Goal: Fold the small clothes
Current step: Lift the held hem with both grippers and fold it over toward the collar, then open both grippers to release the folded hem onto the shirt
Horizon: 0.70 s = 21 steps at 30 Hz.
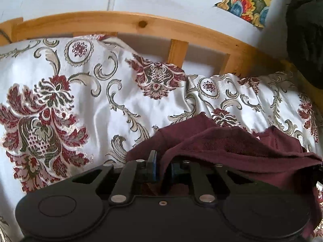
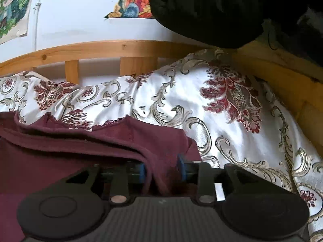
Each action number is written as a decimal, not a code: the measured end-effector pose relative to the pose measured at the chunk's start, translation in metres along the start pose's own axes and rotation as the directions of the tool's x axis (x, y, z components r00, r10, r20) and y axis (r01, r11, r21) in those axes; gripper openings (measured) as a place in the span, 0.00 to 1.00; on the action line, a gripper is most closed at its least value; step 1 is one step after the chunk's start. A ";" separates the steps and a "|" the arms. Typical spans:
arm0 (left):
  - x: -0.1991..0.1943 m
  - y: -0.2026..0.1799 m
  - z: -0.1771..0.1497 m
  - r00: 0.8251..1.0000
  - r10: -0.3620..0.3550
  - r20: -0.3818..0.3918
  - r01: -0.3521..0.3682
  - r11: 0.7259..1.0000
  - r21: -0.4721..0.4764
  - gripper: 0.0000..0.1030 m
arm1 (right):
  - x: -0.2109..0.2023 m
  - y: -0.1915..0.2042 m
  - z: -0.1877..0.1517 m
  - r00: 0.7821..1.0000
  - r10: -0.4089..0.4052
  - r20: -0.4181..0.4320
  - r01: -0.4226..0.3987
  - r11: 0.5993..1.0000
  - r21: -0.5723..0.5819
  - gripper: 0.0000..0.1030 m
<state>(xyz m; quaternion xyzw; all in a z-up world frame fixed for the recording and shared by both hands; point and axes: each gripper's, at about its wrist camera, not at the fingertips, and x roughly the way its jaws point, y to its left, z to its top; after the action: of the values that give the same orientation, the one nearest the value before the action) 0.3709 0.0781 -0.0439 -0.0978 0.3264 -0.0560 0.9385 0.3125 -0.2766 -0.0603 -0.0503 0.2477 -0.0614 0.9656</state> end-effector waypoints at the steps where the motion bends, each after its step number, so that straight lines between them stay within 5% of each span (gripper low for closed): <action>1: 0.000 0.000 0.000 1.000 0.000 -0.003 0.000 1.000 -0.006 0.18 | 0.000 0.000 0.000 1.000 -0.002 -0.002 0.002 1.000 0.003 0.38; 5: -0.001 0.003 0.000 1.000 0.008 -0.009 -0.008 1.000 -0.030 0.30 | -0.002 0.001 0.001 1.000 -0.002 -0.002 0.002 1.000 0.002 0.51; 9: -0.005 0.009 0.002 1.000 0.030 0.000 -0.030 0.997 -0.074 0.46 | -0.004 -0.006 0.003 0.999 0.032 -0.007 -0.031 0.999 0.045 0.84; 11: -0.007 0.013 0.002 0.999 0.043 0.003 -0.043 0.994 -0.101 0.55 | -0.007 -0.008 0.003 0.999 0.042 -0.002 -0.042 0.997 0.065 0.90; 16: -0.011 0.018 0.001 0.998 0.066 0.002 -0.066 0.988 -0.137 0.78 | -0.008 -0.009 0.002 0.999 0.047 -0.001 -0.047 0.996 0.070 0.99; 21: -0.008 0.016 -0.001 0.996 0.081 -0.025 -0.083 0.988 -0.133 0.91 | -0.004 -0.006 -0.001 0.998 0.060 -0.020 -0.060 0.998 0.037 0.99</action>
<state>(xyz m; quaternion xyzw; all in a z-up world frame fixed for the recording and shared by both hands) 0.3644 0.0952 -0.0436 -0.1463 0.3425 0.0035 0.9281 0.3080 -0.2817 -0.0583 -0.0245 0.2579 -0.0374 0.9651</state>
